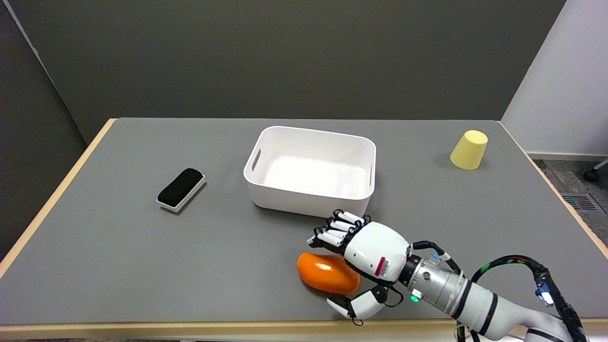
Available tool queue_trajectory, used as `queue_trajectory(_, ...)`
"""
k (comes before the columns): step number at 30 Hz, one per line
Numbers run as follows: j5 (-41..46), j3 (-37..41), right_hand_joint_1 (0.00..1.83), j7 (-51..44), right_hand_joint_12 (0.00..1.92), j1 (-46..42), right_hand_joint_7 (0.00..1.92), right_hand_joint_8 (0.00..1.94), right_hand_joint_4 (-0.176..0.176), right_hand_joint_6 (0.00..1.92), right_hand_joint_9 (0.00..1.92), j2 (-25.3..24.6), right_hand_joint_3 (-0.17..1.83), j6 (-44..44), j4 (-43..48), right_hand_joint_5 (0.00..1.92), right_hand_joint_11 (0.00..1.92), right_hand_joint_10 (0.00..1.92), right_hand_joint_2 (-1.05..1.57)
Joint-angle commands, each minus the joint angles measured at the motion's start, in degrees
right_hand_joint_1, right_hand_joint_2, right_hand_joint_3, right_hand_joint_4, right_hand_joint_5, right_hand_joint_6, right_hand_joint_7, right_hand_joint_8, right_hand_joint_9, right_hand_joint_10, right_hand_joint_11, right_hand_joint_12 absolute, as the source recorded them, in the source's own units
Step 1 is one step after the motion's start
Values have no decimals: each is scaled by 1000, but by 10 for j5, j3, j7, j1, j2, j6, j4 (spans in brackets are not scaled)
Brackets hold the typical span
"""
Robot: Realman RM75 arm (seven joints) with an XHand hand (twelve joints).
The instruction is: Pick up mango.
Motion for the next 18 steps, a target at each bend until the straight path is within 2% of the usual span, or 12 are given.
queue_trajectory(1,3,-23,657,-10,1232,35,392,509,-149,579,247,2,886,-52,0,285,58,865,564)
queue_trajectory(18,6,-19,710,-10,1308,47,487,593,-150,582,340,-1,900,-63,-22,288,141,936,577)
